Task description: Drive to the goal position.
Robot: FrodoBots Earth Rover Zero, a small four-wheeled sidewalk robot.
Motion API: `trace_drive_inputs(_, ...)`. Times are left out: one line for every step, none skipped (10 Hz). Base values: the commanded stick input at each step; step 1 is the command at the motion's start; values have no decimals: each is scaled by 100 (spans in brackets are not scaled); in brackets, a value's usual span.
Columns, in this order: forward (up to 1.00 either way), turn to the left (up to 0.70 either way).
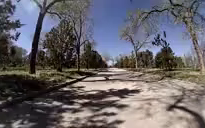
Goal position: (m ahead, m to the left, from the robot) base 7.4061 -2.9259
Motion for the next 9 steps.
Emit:
trace_drive_inputs(85, 0)
trace_drive_inputs(85, 0)
trace_drive_inputs(85, 0)
trace_drive_inputs(85, 0)
trace_drive_inputs(85, 0)
trace_drive_inputs(85, 0)
trace_drive_inputs(85, 0)
trace_drive_inputs(85, 0)
trace_drive_inputs(85, 0)
